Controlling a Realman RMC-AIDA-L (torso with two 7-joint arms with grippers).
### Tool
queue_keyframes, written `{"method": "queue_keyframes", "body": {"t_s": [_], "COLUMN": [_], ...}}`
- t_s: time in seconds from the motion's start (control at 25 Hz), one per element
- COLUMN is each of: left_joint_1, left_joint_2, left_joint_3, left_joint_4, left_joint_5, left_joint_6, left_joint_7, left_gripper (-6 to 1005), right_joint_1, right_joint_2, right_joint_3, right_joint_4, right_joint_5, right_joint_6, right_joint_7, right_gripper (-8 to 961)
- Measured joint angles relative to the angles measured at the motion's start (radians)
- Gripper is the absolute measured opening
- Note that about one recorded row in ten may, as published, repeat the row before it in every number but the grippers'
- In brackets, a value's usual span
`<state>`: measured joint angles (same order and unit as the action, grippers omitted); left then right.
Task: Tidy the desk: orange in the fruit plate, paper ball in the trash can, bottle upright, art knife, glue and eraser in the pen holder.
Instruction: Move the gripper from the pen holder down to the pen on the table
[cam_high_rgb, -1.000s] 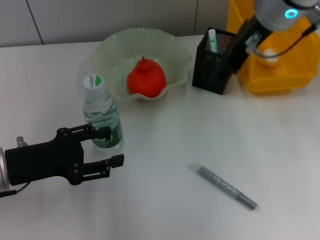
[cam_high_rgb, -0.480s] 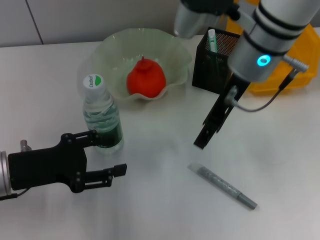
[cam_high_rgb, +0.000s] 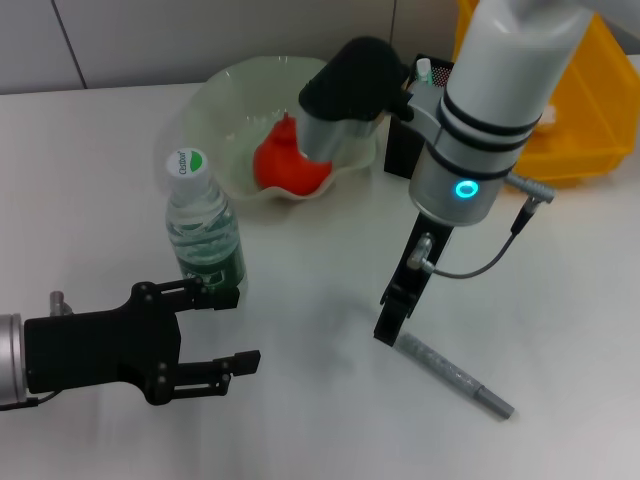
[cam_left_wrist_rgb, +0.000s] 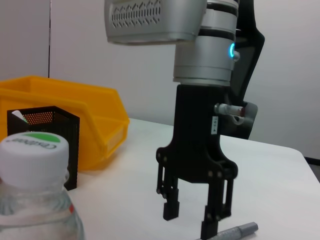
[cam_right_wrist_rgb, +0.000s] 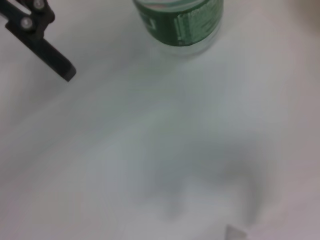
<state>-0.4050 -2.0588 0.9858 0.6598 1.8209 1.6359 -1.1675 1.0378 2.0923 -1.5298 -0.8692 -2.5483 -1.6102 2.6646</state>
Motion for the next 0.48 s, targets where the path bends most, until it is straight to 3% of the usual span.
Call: {"method": "queue_keyframes", "body": {"t_s": [0.2, 0.48], "left_joint_1": [0.006, 0.007], "left_joint_2": [0.0, -0.001], "left_joint_3": [0.001, 0.001], "left_joint_4": [0.0, -0.002], "left_joint_5": [0.0, 0.0], "left_joint_6": [-0.005, -0.008], "left_joint_7": [0.002, 0.014], "left_gripper": [757, 756], "right_joint_1": [-0.009, -0.016], "right_joint_2": [0.0, 0.0], "right_joint_3": [-0.092, -0.146], "right_joint_4": [0.007, 0.033], "right_joint_5": [0.019, 0.036], "right_joint_6": [0.026, 0.062], "right_joint_7": [0.065, 0.117], "right_gripper": [623, 605]}}
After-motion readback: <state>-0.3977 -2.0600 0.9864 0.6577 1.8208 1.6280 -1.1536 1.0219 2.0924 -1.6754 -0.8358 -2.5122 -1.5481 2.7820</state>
